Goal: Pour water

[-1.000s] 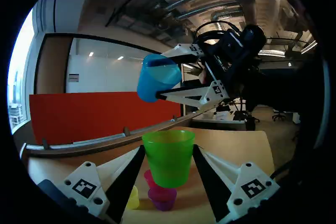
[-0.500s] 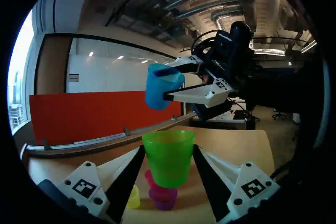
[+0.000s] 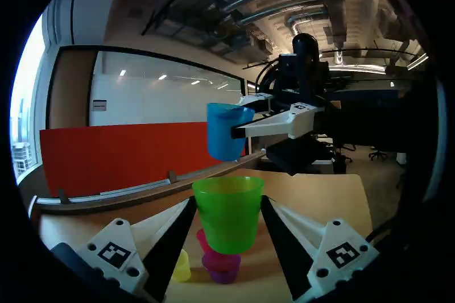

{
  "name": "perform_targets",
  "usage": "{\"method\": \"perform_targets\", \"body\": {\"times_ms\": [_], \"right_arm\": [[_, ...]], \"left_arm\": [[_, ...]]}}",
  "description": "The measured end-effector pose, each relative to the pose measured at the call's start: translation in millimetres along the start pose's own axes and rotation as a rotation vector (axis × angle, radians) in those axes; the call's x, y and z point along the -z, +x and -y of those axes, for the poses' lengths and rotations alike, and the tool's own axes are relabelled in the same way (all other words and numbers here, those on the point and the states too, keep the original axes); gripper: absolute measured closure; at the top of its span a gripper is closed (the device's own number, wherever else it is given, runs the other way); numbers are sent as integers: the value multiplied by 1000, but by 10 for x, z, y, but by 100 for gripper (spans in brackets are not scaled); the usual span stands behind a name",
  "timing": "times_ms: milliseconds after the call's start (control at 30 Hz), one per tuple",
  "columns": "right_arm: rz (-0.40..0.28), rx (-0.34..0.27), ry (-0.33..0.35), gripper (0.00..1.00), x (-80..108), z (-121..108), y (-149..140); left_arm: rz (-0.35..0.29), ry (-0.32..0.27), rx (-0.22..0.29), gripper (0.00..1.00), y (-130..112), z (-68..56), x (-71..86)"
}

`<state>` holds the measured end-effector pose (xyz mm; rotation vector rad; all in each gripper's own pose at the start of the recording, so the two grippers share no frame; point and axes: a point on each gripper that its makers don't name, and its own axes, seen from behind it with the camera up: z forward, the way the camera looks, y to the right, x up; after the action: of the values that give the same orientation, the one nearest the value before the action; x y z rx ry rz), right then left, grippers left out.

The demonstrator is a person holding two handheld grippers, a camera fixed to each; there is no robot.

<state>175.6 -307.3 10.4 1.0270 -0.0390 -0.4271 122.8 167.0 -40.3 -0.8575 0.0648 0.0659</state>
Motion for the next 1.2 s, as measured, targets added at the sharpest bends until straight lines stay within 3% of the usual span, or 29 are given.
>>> {"method": "perform_targets", "body": {"times_ms": [333, 600, 1200], "right_arm": [[5, -113, 36, 11, 19, 129, -94], [-8, -169, 45, 11, 46, 153, -103], [24, -168, 46, 11, 96, 221, -313]], "left_arm": [[6, 1, -4, 18, -25, -1, 15], [8, 1, -6, 18, -24, -8, 31], [50, -1, -11, 18, -136, -8, 71]]}}
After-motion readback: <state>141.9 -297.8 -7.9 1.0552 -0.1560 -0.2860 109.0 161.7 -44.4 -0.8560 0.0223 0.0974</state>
